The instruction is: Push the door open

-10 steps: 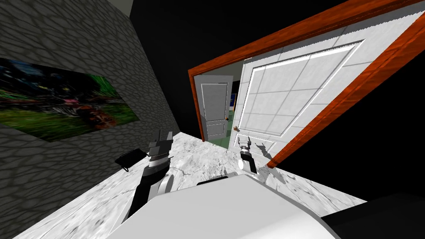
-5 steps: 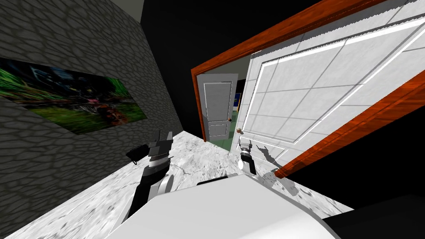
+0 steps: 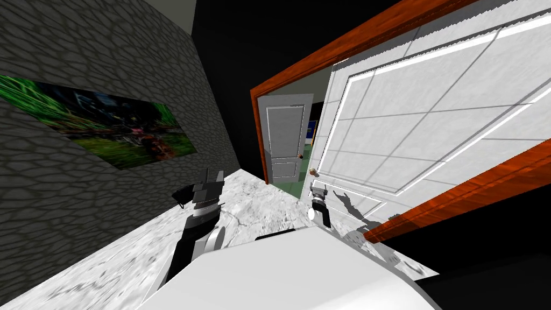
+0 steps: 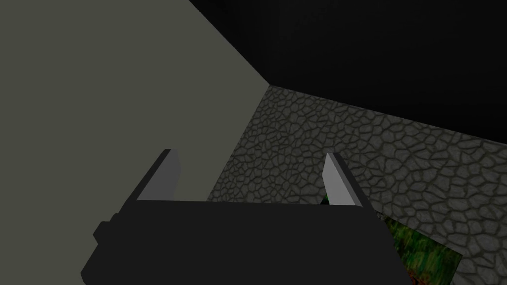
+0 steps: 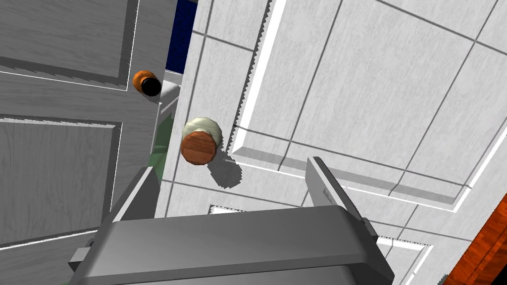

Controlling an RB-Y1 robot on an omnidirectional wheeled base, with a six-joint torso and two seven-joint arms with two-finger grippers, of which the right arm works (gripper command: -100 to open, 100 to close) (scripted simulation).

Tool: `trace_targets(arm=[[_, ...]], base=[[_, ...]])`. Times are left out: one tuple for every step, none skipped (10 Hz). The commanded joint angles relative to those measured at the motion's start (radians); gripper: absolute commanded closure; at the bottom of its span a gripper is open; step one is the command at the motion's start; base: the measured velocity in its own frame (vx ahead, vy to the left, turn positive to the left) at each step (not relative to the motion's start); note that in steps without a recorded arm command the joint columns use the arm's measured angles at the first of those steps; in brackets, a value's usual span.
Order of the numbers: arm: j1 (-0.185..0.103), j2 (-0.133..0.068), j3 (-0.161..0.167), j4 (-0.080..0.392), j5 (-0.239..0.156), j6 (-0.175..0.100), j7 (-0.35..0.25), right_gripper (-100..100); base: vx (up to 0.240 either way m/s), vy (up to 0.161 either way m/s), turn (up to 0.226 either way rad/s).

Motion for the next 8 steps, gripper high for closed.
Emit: trace_targets(arm=[[-0.012,0.005,-0.005,0.039,-0.021,-0.013,-0.034,-100],[-0.021,0.006,-0.009,0.064,-0.035,-0.02,-0.055,-100],[-0.029,0.007,-0.012,0.087,-0.047,-0.027,-0.074,-100],[-0.037,0.009,-0.015,0.109,-0.058,-0.034,-0.092,-100],[-0.044,0.011,-0.018,0.13,-0.07,-0.04,-0.109,-100],[-0.052,0.013,-0.021,0.152,-0.081,-0.047,-0.127,-100],[-0.059,0.015,-0.024,0.172,-0.092,-0.053,-0.144,-100],[-0.071,0.018,-0.029,0.207,-0.11,-0.063,-0.172,-100]], base=[[0.068,-0.085,0.142],[0.058,-0.08,0.137],[0.043,-0.084,0.114],[0.045,-0.076,0.11],[0.052,-0.073,0.127],[0.046,-0.076,0.093],[0.056,-0.076,0.112],[0.063,-0.091,0.157]])
